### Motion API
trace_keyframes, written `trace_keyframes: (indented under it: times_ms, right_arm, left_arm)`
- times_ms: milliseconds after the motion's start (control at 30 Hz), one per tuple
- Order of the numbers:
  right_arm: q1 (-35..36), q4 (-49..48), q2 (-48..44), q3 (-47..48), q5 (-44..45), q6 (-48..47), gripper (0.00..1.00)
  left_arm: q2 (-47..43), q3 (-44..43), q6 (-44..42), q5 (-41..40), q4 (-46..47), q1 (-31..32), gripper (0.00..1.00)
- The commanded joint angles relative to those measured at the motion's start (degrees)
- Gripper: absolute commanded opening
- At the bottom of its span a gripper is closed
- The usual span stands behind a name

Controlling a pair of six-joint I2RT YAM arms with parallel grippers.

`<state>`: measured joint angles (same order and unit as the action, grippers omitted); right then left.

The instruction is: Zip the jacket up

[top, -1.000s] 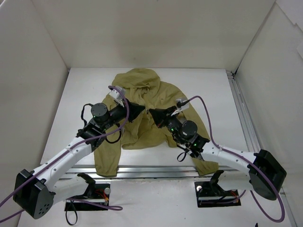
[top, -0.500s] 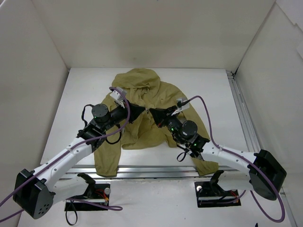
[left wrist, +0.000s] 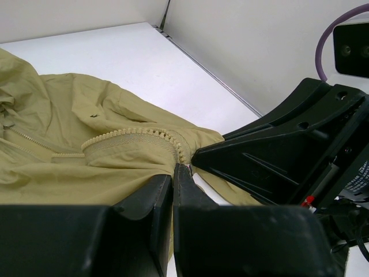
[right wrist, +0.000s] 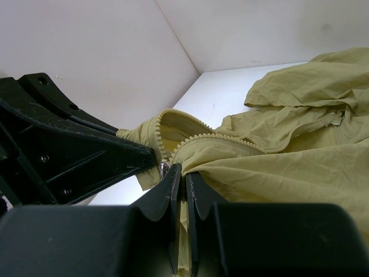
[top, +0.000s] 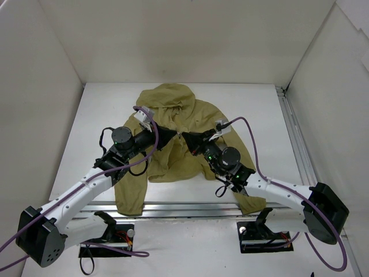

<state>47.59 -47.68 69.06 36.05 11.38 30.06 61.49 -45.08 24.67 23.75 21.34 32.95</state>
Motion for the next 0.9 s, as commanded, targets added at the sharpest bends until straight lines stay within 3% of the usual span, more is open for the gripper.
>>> trace_keyframes:
  times_ms: [0,567,867]
  right_arm:
    - [0.3,-5.9,-1.4,3.8,0.2,0.8,0.00]
    - [0.3,-5.9,-3.1,3.9,-5.3,-1.8,0.00]
    - [0.1,-5.9,-3.7,1.6,-7.3,-2.4,0.00]
  left_arm:
    - [-1.0,-0.4,-0.2,2.0,5.3,0.4,0.00]
    - [-1.5,-2.6,-3.7,6.7,0.0,0.4,0.00]
    - [-4.5,-1.4,-3.2,5.3,0.7,0.4,0.00]
